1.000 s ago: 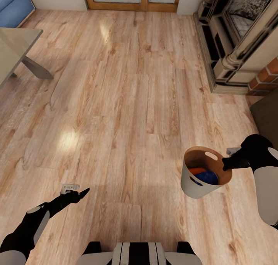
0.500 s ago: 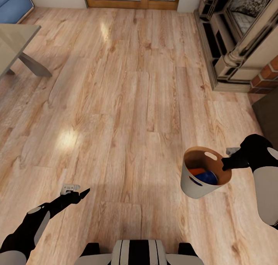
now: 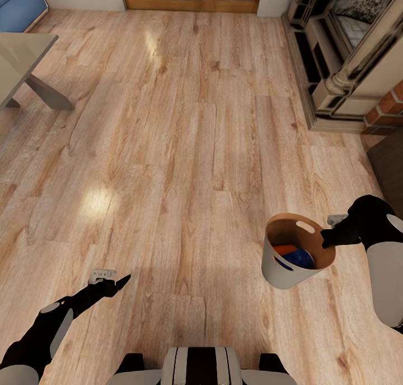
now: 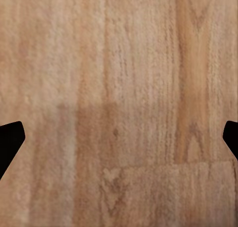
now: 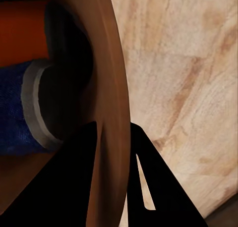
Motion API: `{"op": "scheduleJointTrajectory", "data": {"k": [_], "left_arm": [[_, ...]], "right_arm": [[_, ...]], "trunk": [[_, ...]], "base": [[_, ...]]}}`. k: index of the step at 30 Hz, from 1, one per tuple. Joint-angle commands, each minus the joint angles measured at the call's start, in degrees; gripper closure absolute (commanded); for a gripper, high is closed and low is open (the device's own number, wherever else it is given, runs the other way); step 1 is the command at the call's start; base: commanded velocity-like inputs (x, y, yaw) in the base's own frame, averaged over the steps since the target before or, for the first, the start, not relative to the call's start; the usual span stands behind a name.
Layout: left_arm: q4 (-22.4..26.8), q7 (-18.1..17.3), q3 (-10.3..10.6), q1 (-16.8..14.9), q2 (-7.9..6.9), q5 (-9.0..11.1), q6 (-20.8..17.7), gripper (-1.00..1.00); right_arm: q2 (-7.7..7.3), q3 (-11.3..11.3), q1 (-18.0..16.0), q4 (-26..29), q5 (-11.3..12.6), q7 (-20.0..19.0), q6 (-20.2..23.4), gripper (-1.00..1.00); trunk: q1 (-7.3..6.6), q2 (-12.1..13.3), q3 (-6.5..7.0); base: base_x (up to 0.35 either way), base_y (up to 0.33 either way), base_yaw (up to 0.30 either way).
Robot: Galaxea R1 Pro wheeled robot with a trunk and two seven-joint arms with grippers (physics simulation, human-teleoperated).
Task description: Put the three can of soda from the living room inside the tash can in the kitchen.
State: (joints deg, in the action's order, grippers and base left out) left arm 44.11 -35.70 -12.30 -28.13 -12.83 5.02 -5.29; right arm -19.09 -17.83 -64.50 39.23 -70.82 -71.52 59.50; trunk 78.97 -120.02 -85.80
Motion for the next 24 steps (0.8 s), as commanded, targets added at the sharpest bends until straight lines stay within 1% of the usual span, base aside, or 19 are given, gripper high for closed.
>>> {"op": "scheduleJointTrajectory", "data": {"k": [1,12,16,21,24], "left_arm": [[0.0,0.0,0.0,0.0,0.01,0.0,0.0,-1.0],[-0.1,0.0,0.0,0.0,0.0,0.0,0.0,-1.0],[-0.1,0.0,0.0,0.0,0.02,0.0,0.1,-1.0],[-0.6,0.0,0.0,0.0,0.0,0.0,0.1,-1.0],[-0.8,0.0,0.1,0.0,0.0,0.0,0.2,-1.0]], "right_arm": [[0.01,0.0,0.0,0.0,0.7,-0.2,0.5,1.0],[0.09,0.1,0.0,0.0,0.8,-0.2,0.5,1.0],[0.1,0.1,0.0,0.1,0.9,-0.2,0.5,1.0],[0.11,0.2,0.0,0.1,0.9,-0.2,0.5,1.0],[0.03,-0.2,0.0,0.2,1.1,-0.3,0.5,1.0]], "trunk": [[0.22,-0.4,-0.18],[2.63,-4.8,-2.16],[2.63,-4.8,-2.16],[3.73,-6.8,-3.05],[4.39,-8.0,-3.59]], "base": [[0.0,0.0,0.0],[0.0,0.0,0.0],[0.0,0.0,0.0],[0.0,0.0,0.0],[0.0,0.0,0.0]]}}
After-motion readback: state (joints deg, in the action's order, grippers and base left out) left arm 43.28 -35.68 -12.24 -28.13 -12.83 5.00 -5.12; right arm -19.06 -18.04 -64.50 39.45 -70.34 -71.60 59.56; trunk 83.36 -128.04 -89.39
